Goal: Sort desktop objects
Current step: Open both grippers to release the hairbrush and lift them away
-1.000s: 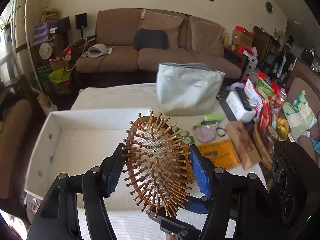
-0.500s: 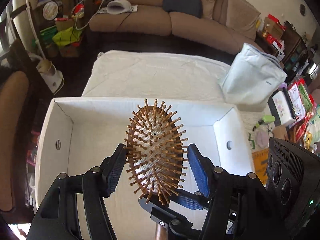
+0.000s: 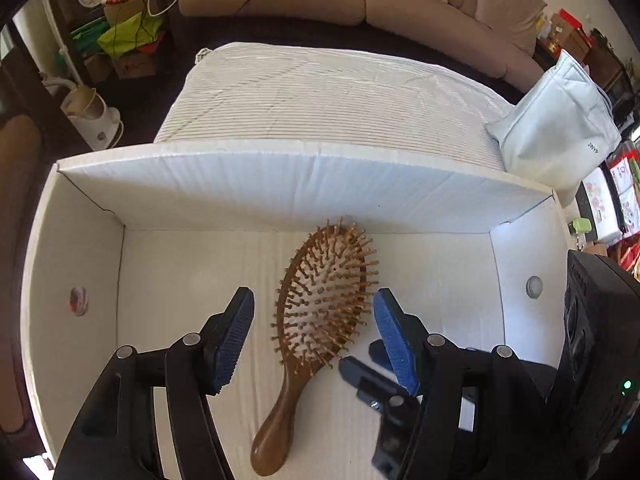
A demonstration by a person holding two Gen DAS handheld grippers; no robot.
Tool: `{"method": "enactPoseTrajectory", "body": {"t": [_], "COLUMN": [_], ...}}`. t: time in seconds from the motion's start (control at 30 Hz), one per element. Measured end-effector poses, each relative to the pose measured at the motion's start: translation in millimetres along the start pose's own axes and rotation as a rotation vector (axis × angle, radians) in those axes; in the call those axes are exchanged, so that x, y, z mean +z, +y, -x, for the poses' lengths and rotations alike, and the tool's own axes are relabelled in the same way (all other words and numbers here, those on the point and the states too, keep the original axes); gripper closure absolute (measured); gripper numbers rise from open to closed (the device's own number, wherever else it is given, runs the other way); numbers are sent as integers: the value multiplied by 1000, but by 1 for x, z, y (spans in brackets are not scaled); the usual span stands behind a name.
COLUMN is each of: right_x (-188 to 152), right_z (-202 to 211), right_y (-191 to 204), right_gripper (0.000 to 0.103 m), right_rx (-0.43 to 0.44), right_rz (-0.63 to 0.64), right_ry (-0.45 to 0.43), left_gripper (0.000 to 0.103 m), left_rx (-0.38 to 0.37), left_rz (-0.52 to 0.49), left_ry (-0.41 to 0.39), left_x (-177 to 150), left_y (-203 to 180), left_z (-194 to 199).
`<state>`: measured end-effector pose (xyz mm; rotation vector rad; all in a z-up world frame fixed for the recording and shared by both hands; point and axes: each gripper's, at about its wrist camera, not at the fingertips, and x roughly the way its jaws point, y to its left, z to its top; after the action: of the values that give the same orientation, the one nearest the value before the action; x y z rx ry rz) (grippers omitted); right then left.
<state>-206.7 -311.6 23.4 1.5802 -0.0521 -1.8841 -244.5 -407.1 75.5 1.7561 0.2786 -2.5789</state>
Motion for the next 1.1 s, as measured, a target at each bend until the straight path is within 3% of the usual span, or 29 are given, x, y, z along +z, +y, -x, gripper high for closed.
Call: {"method": "enactPoseTrajectory", "body": {"t": [0.17, 0.27, 0.5, 0.63, 0.7, 0.8, 1.1], "right_x": [-7, -11, -29, -57, -69, -86, -122], "right_z": [22, 45, 76, 104, 116, 133, 175], "right_y": [-1, 10, 50, 44, 42, 39, 44], "right_gripper": [81, 75, 59, 50, 24, 1, 0], "right_rx": [4, -41, -121, -146, -151, -158, -178], "right_rz": [18, 78, 186, 215, 222, 246, 278], "right_ry": [-27, -58, -76, -95, -97, -106, -145], "left_gripper": [37, 33, 23, 11, 8, 8, 0], "left_rx": [61, 113, 104, 96, 88, 108, 185], "left_rz": [-40, -67, -19, 9, 22, 32, 34], "left_ry": [-12, -3, -45, -75, -81, -78, -114], "left_x": [-4, -13, -46, -68, -80, -95, -137], "left_y": [2, -1, -6, -11, -13, -14, -20], "left_z": [21, 30, 65, 87, 98, 112, 155]}}
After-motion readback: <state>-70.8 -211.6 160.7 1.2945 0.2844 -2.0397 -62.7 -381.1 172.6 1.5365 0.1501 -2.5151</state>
